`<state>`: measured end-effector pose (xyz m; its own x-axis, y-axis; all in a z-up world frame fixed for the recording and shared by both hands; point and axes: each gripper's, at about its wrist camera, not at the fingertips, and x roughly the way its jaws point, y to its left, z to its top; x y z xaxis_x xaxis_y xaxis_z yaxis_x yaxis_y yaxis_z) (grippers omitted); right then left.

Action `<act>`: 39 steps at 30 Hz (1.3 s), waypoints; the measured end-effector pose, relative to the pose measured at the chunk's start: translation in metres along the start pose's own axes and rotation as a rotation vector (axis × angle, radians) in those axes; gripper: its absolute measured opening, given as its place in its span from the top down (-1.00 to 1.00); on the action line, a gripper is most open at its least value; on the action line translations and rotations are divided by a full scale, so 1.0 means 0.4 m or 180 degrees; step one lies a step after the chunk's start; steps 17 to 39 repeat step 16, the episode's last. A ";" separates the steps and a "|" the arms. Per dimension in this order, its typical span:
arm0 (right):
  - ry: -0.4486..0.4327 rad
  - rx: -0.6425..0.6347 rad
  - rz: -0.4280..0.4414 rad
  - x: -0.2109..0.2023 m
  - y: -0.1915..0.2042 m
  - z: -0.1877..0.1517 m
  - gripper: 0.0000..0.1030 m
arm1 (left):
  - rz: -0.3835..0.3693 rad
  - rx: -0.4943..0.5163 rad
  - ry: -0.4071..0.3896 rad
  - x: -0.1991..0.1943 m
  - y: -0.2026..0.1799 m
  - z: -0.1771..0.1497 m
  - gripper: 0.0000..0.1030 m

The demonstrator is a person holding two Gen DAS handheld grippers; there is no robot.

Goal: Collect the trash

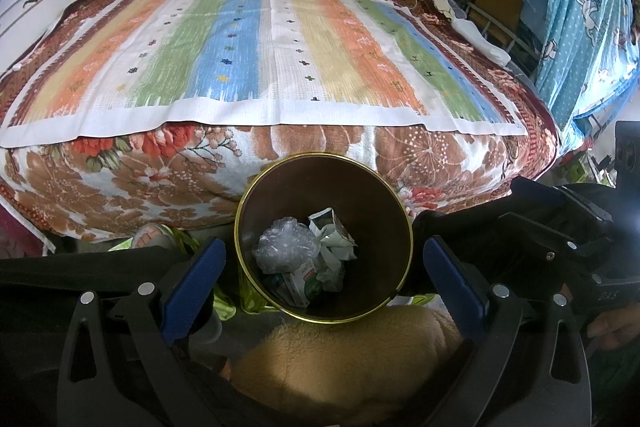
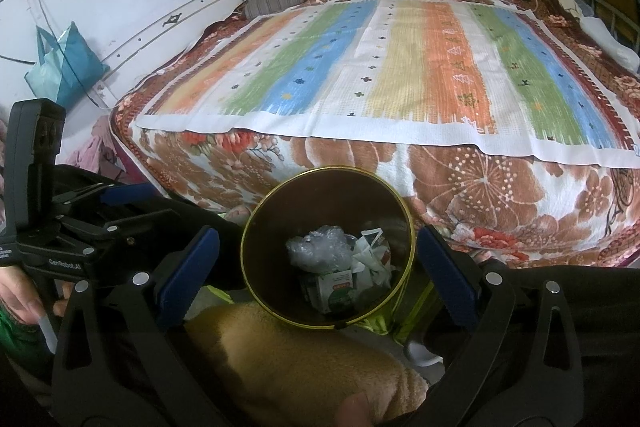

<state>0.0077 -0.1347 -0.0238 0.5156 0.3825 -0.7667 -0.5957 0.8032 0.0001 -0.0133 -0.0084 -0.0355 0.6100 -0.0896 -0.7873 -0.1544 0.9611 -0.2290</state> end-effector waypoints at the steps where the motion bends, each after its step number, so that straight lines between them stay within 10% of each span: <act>1: 0.0000 0.0000 0.0001 0.000 0.000 0.000 -0.83 | 0.0003 0.0003 0.0000 0.000 -0.002 -0.003 -0.89; 39: 0.0018 -0.0007 -0.0017 0.000 0.000 -0.008 -0.83 | -0.0056 0.0021 0.0002 -0.005 -0.020 -0.013 -0.89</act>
